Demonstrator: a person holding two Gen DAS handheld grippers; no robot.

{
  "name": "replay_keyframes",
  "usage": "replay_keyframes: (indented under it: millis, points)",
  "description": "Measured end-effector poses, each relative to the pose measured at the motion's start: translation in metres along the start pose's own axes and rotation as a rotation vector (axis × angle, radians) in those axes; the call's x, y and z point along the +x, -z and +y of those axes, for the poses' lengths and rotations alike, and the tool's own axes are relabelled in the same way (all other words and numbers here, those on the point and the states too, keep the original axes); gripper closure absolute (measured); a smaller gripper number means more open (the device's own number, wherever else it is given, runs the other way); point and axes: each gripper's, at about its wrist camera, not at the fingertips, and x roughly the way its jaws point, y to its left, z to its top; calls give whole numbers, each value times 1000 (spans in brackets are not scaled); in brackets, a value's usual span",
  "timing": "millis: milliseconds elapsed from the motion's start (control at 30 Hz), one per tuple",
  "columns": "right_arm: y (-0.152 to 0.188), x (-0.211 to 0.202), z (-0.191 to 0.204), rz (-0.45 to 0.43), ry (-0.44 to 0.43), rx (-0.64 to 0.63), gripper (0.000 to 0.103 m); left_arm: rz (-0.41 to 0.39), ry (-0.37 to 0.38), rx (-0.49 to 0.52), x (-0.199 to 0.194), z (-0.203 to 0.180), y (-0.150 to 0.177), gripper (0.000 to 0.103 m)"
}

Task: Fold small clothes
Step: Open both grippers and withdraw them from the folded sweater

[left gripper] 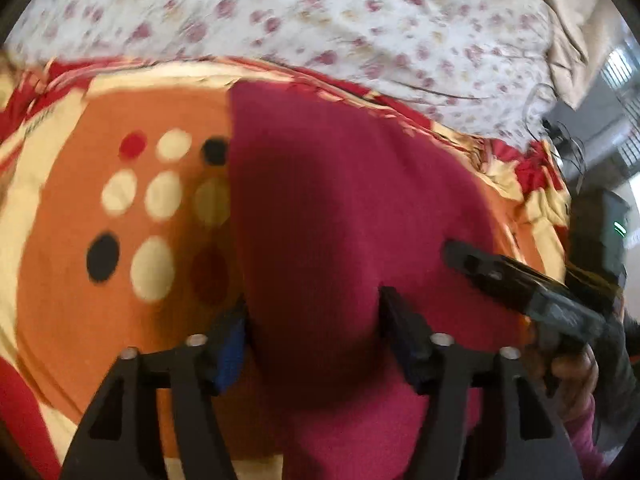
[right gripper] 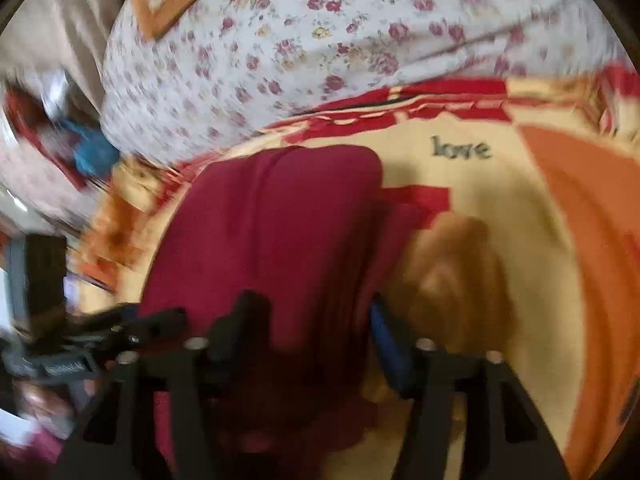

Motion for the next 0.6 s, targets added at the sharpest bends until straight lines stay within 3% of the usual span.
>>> replay_keyframes:
  millis: [33,167,233,367,500,600]
  points:
    - [2,-4,3,-12,18,-19,37,-27,0,-11,-3,1,3,38]
    - [12,-44,19,-72,102,-91,37,-88,-69,28,-10,-9,8,37]
    - [18,-65,34,-111,121,-166,43,-115,-99,42,-12,-13,9,37]
    - [27,-90,63,-153,78,-281,54,-157,-168,45,-19,-18,16,37]
    - [41,-79,86,-119,61,-370,58,-177,-196,43,-23,-20,25,37]
    - [54,-48,78,-40,182,-386,66,-173,-184,34,-21,-19,28,37]
